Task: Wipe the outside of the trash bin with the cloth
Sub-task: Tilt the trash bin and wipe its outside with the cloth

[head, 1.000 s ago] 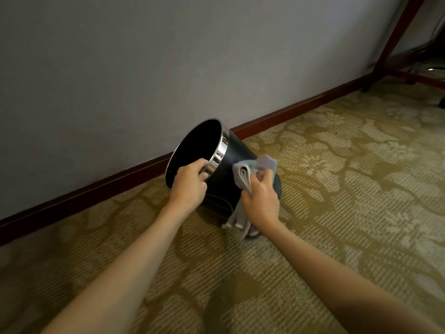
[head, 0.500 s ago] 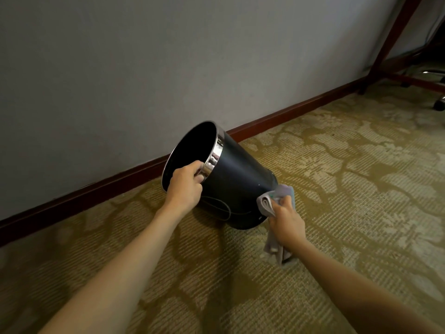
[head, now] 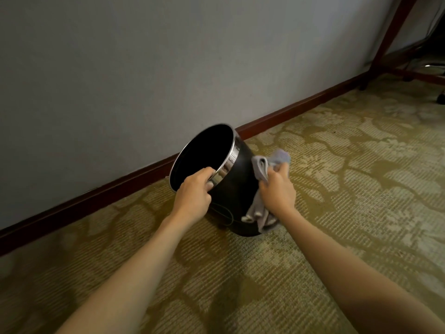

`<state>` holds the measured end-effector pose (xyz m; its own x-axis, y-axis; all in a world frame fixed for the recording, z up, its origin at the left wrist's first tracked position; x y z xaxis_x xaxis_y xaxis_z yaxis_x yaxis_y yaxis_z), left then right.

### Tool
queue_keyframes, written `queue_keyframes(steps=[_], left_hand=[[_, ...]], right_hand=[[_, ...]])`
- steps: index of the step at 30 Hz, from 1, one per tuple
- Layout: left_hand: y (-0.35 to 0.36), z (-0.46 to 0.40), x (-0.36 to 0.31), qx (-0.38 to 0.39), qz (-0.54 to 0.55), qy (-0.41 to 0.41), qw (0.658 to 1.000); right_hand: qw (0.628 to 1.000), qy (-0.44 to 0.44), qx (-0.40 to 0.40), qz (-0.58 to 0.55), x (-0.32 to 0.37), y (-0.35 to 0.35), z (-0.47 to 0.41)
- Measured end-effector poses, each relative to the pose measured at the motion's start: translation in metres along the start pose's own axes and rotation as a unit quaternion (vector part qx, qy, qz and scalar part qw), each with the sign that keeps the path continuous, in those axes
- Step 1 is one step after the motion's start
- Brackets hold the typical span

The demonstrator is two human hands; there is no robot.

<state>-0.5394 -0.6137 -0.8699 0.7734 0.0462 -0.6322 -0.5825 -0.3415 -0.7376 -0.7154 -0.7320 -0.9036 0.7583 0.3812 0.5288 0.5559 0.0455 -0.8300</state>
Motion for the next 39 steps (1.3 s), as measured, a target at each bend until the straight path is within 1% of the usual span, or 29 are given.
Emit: queue_keyframes(steps=[2,4,6,7,9,10,12,14,15,17,18,20,22,23,25,28,30,31,34,35,37,39], left_hand=[[-0.003,0.001,0.001,0.005,0.006,0.004,1.000],[-0.003,0.002,0.002,0.017,0.018,0.002,1.000],[-0.002,0.001,0.001,0.021,0.009,0.008,1.000],[-0.001,0.001,-0.001,0.018,0.001,0.011,1.000],[0.002,0.001,-0.004,0.011,-0.010,0.016,1.000],[0.003,0.000,-0.006,0.011,-0.014,0.018,1.000],[0.006,-0.001,-0.007,0.020,-0.008,0.017,1.000],[0.009,-0.001,-0.005,0.030,0.005,0.018,0.999],[0.009,0.000,-0.004,0.031,0.007,0.018,0.999],[0.006,0.001,-0.003,0.023,0.021,0.021,0.999],[0.003,0.002,-0.003,0.018,0.033,0.028,0.999],[-0.005,0.004,-0.001,0.014,0.051,0.042,0.998],[-0.013,0.005,0.008,0.020,0.057,0.024,0.998],[-0.015,0.007,0.014,0.027,0.064,0.011,0.998],[-0.018,0.011,0.024,0.039,0.086,-0.013,0.995],[-0.021,0.020,0.025,0.045,0.113,-0.013,0.993],[-0.021,0.026,0.027,0.051,0.122,-0.006,0.991],[-0.022,0.029,0.029,0.053,0.122,0.000,0.991],[-0.024,0.036,0.031,0.054,0.111,0.036,0.992],[-0.024,0.038,0.033,0.054,0.108,0.045,0.992],[-0.025,0.039,0.039,0.053,0.111,0.036,0.992],[-0.026,0.039,0.045,0.053,0.111,0.009,0.992]], right_hand=[[0.993,0.083,0.069,0.038,-0.051,0.025,0.017],[0.979,0.133,0.135,0.074,-0.088,0.042,0.031],[0.970,0.156,0.175,0.067,-0.098,0.043,0.029],[0.968,0.170,0.183,0.038,-0.094,0.040,0.025],[0.971,0.176,0.155,-0.044,-0.073,0.026,0.007],[0.975,0.161,0.133,-0.076,-0.055,0.014,-0.003],[0.985,0.085,0.092,-0.115,-0.010,-0.010,-0.021],[0.989,-0.033,0.041,-0.137,0.036,-0.036,-0.030],[0.987,-0.078,0.020,-0.140,0.051,-0.045,-0.031],[0.985,-0.112,-0.005,-0.135,0.062,-0.049,-0.034],[0.987,-0.102,-0.011,-0.123,0.057,-0.044,-0.035],[0.998,-0.033,0.001,-0.057,0.030,-0.023,-0.035],[0.998,0.043,0.041,0.013,-0.009,0.003,-0.024],[0.995,0.073,0.063,0.029,-0.027,0.014,-0.015],[0.990,0.100,0.093,0.046,-0.049,0.026,0.001],[0.984,0.108,0.133,0.037,-0.047,0.020,0.003],[0.984,0.087,0.155,-0.006,-0.022,0.009,-0.002],[0.987,0.057,0.149,-0.028,-0.001,0.001,-0.003],[0.990,-0.061,0.097,-0.080,0.073,-0.022,-0.005],[0.990,-0.081,0.077,-0.081,0.089,-0.027,-0.011],[0.994,-0.074,0.054,-0.054,0.099,-0.029,-0.033],[0.997,-0.025,0.066,-0.012,0.082,-0.020,-0.058]])
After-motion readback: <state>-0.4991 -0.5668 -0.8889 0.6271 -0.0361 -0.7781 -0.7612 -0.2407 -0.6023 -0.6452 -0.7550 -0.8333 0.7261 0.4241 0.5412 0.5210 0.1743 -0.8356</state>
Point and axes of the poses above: each hand's wrist, its own z-axis away from the middle knuckle, its own y-axis out of the palm, x = y × z, the point moved 8 cm from there along -z, towards the middle knuckle, and after that the axes turned 5 degrees about x, right-handed, at the moved point
